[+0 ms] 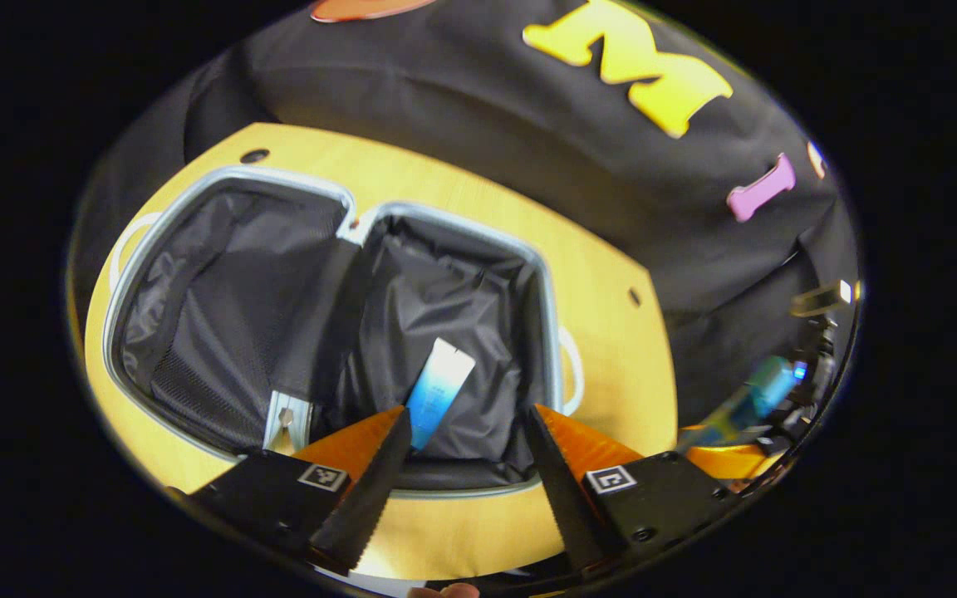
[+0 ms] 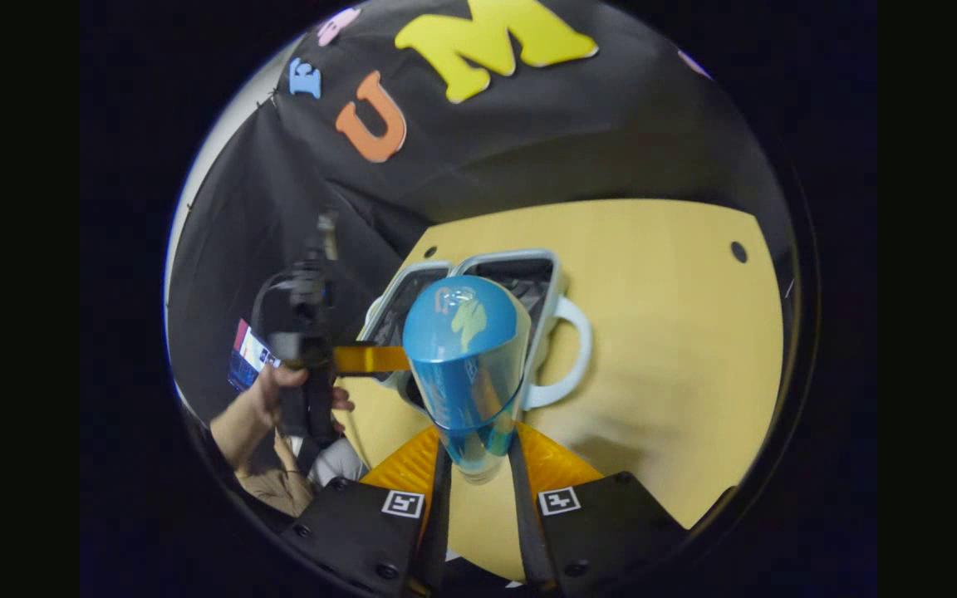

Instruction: First open the suitcase, pack the skin care products into it, and then close the suitcase.

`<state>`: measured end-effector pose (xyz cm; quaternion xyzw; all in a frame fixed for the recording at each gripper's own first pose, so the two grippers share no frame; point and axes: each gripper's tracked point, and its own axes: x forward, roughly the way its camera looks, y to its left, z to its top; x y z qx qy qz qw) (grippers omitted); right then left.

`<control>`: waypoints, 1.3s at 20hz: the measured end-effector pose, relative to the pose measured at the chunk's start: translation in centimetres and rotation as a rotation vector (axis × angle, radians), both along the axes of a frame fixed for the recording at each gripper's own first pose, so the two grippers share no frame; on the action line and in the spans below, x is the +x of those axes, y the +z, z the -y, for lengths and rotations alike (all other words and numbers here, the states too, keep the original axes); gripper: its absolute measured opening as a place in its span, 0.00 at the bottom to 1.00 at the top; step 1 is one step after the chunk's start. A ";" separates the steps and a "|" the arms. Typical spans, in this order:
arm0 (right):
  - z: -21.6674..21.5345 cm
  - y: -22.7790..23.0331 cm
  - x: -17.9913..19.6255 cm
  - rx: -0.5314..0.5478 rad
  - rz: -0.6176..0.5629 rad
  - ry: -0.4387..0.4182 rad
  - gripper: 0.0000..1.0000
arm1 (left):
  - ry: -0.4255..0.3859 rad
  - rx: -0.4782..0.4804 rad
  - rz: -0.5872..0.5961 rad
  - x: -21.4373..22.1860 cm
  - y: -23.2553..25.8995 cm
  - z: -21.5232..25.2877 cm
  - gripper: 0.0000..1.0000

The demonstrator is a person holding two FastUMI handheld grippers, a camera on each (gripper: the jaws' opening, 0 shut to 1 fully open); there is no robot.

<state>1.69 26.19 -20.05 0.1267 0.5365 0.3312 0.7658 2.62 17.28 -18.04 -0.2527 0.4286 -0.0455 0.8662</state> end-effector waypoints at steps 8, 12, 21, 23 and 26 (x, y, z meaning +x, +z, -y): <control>-6.3 -10.3 2.5 -0.332 -0.256 -0.055 0.33 | 0.133 0.295 0.188 -8.0 3.3 -7.3 0.98; -6.6 -13.9 2.4 -0.480 -0.347 -0.141 0.33 | 0.123 0.333 0.219 -10.1 3.8 -7.8 0.98; -7.0 -16.4 3.5 -0.564 -0.416 -0.319 0.33 | 0.140 0.315 0.229 -10.8 4.3 -9.2 0.98; -6.9 -16.9 3.3 -0.578 -0.406 -0.307 0.33 | 0.140 0.328 0.236 -10.5 4.5 -9.7 0.98; -7.3 -16.5 3.1 -0.557 -0.386 -0.288 0.36 | 0.139 0.334 0.250 -10.3 5.2 -10.0 0.98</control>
